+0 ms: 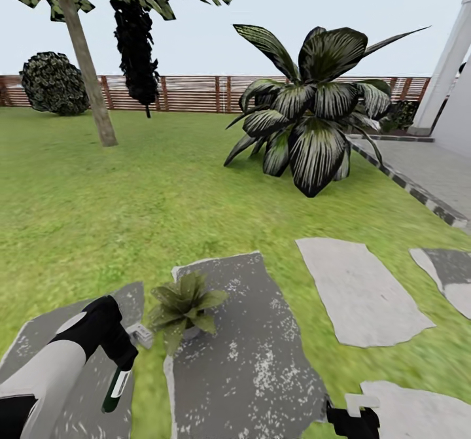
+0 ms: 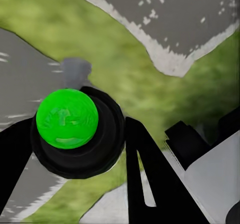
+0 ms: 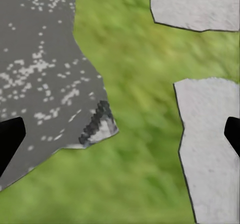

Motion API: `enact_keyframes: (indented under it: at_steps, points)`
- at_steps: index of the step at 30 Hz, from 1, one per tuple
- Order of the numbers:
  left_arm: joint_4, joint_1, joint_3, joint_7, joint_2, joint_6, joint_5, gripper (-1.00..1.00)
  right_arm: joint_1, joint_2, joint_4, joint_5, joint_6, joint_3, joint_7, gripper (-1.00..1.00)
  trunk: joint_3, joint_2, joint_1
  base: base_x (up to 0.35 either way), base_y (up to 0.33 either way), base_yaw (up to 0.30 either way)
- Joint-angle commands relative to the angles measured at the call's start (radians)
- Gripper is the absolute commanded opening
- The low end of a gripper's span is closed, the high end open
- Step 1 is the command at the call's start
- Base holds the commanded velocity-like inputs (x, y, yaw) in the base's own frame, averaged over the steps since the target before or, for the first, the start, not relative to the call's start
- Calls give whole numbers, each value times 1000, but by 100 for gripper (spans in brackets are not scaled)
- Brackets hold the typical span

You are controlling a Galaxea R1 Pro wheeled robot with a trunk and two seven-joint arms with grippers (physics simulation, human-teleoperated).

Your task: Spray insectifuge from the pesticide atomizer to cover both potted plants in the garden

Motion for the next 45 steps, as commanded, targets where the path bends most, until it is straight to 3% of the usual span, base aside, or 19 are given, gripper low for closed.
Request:
enact_keyframes:
  at_steps: [1,9,21,33,40,43,45]
  points:
    - [-1,-1,4,-7,-1,9,-7,-100,-1,0,1,10,-3,-7,-3,100,-1,0,0,-46,-254,275]
    - [-2,-2,4,-7,-1,9,-7,-100,-1,0,1,10,-3,-7,-3,100,-1,0,0,149,-233,261]
    - [-2,-3,4,-8,-1,9,-7,-100,-1,0,1,10,-3,-7,-3,100,-1,0,0,201,-207,36]
    - [-2,-57,-4,-20,11,11,-12,-100,-1,0,2,10,-3,-7,-5,100,-1,0,0,-171,-195,272]
    - [-1,-100,-5,-25,1,18,-13,-100,-1,0,1,10,-3,-7,-4,100,-1,0,0,-11,-9,209]
    - [0,-108,-6,-56,6,20,-13,-100,0,-1,1,10,-3,-7,-3,100,-1,0,0,0,0,20]
    - [0,-109,-6,-83,7,21,-32,-100,0,-2,1,10,-3,-7,-3,100,-1,0,0,49,-3,3]
